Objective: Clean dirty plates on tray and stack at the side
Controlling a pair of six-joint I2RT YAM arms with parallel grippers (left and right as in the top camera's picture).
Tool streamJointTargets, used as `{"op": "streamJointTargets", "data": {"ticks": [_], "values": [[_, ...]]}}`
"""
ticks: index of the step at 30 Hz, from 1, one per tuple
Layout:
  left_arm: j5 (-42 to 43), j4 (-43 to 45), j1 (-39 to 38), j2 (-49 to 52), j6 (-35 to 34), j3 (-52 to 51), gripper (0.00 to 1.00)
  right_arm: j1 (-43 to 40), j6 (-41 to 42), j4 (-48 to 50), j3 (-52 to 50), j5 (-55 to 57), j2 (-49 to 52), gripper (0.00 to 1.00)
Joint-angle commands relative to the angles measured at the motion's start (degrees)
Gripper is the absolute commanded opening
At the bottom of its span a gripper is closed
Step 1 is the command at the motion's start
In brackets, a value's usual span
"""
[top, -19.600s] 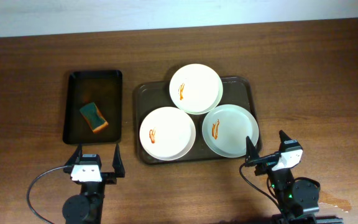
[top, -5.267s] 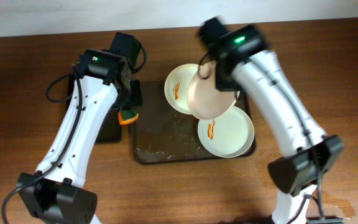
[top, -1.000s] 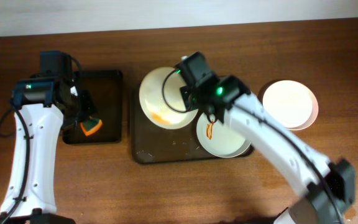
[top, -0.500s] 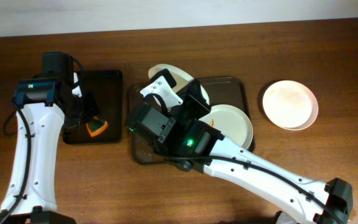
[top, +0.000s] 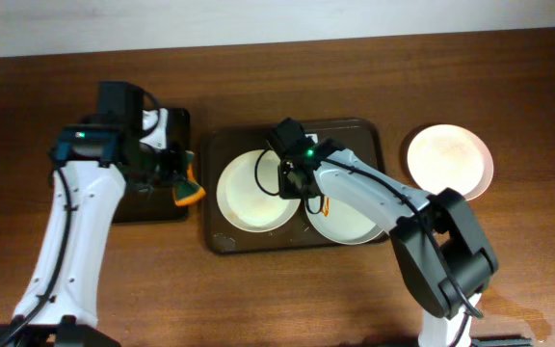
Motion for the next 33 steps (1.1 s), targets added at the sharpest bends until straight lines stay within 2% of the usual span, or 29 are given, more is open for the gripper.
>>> {"op": "streamJointTargets", "data": {"ticks": [1, 5, 10, 12, 16, 22, 24, 28, 33], "values": [[1.64, 4.48, -3.23, 0.55, 0.57, -5.70, 0.00, -0.11, 1.18, 2.71, -0.20, -3.43, 3.72, 0.04], [1.62, 18.14, -6.12, 0.57, -5.46, -15.85, 0.00, -0.13, 1.16, 5.29, -0.22, -6.03, 7.61, 0.04], [1.88, 34.03, -7.48, 0.57, -6.01, -25.18, 0.00, -0.11, 1.14, 6.62, -0.22, -6.49, 7.72, 0.04], [1.84, 36.89, -8.28, 0.70, -7.08, -26.10, 0.00, -0.11, 1.14, 6.75, -0.22, -6.47, 7.72, 0.04], [1.81, 40.33, -8.74, 3.82, -11.67, -26.32, 0.00, -0.11, 1.14, 6.73, -0.22, -6.47, 7.72, 0.04], [-0.46, 42.82, -8.72, 12.44, -11.82, -26.32, 0.00, -0.11, 0.90, 6.03, -0.22, -6.47, 7.72, 0.04], [-3.98, 41.90, -8.72, 14.27, -11.80, -26.32, 0.00, -0.11, 0.90, 6.05, -0.22, -6.47, 7.72, 0.04], [-22.47, 35.89, -8.70, 14.53, -11.76, -26.29, 0.00, -0.11, 0.63, 6.03, -0.22, -6.45, 7.72, 0.04], [-25.90, 34.42, -8.72, 10.49, -9.40, -24.48, 0.00, -0.11, 0.48, 6.08, -0.22, -6.45, 7.72, 0.04]]}}
